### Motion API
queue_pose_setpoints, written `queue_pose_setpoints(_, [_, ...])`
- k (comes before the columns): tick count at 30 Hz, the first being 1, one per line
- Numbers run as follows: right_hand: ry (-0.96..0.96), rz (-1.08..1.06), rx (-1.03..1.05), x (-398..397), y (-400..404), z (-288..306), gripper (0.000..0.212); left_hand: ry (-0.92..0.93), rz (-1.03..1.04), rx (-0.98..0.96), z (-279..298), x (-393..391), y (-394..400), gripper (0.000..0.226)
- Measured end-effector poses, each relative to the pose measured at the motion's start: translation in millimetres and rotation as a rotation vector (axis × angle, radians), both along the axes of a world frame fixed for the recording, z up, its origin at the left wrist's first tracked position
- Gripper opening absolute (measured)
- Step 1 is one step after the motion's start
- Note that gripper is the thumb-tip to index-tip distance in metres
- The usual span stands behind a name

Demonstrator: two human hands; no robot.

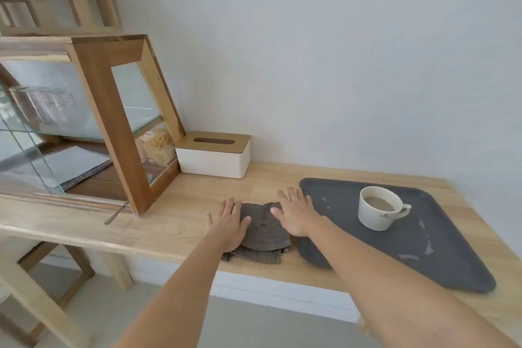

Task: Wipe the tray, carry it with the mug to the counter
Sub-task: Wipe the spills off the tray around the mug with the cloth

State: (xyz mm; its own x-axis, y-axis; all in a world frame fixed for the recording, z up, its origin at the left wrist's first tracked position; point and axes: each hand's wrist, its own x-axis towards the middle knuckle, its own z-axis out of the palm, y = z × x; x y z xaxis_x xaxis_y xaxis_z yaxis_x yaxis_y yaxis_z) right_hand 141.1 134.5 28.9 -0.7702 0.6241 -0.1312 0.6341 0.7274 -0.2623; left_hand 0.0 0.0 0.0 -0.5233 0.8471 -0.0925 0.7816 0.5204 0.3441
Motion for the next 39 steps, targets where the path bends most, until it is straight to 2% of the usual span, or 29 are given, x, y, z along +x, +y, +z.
queue_pose_setpoints(4, [0.012, -0.055, 0.028, -7.2, -4.7, -17.6, 0.056, 0.013, 0.039, 0.011, -18.3, 4.2, -0.2, 0.064])
queue_pose_setpoints(7, [0.189, -0.1, -0.017, -10.5, -4.8, -22.5, 0.038, -0.002, 0.071, 0.058, -22.5, 5.6, 0.4, 0.065])
queue_pose_setpoints(10, [0.341, -0.034, -0.055, -8.4, -6.2, -19.0, 0.021, -0.079, 0.103, 0.138, -21.8, -0.7, 1.8, 0.071])
queue_pose_setpoints(12, [0.424, 0.039, -0.117, -6.3, -8.2, -11.4, 0.014, -0.234, 0.15, 0.221, -18.7, -6.7, 0.9, 0.085])
queue_pose_setpoints(15, [0.54, 0.096, -0.165, 0.5, -8.2, 6.2, 0.013, -0.703, 0.245, 0.428, -2.9, -9.6, -2.6, 0.107])
queue_pose_setpoints(16, [0.581, 0.103, -0.167, 4.7, -5.9, 12.6, 0.012, -0.802, 0.281, 0.478, 5.5, -9.7, -3.0, 0.108])
queue_pose_setpoints(19, [0.668, 0.115, -0.167, 27.8, 3.9, 36.3, 0.012, -0.899, 0.304, 0.527, 28.1, -11.7, 2.8, 0.099])
queue_pose_setpoints(20, [0.685, 0.12, -0.161, 37.5, 9.6, 43.5, 0.013, -0.928, 0.261, 0.53, 35.3, -9.7, 6.6, 0.09])
queue_pose_setpoints(22, [0.696, 0.121, -0.143, 59.2, 22.4, 57.7, 0.017, -0.984, 0.13, 0.536, 51.2, 4.5, 18.3, 0.057])
queue_pose_setpoints(24, [0.695, 0.13, -0.093, 80.1, 36.2, 67.8, 0.02, -0.98, 0.053, 0.53, 62.5, 24.0, 35.1, 0.037])
queue_pose_setpoints(28, [0.616, 0.195, 0.046, 120.7, 54.5, 65.4, 0.027, -0.971, 0.05, 0.557, 56.6, 54.9, 64.4, 0.03])
queue_pose_setpoints(30, [0.54, 0.236, 0.052, 137.3, 55.2, 49.8, 0.03, -0.89, 0.052, 0.535, 44.4, 61.3, 67.8, 0.025])
queue_pose_setpoints(33, [0.443, 0.34, 0.014, 155.1, 52.3, 19.3, 0.03, -0.732, 0.019, 0.404, 33.0, 63.3, 62.5, 0.036])
queue_pose_setpoints(35, [0.391, 0.411, 0.03, 162.6, 50.7, 2.1, 0.015, -0.654, 0.004, 0.316, 33.2, 60.3, 57.9, 0.049])
queue_pose_setpoints(36, [0.375, 0.441, 0.049, 165.0, 50.1, -4.6, 0.015, -0.604, -0.01, 0.287, 35.5, 58.9, 56.4, 0.053])
queue_pose_setpoints(39, [0.341, 0.449, 0.069, 166.3, 44.3, -20.3, 0.036, -0.421, -0.082, 0.317, 46.2, 65.3, 58.1, 0.049])
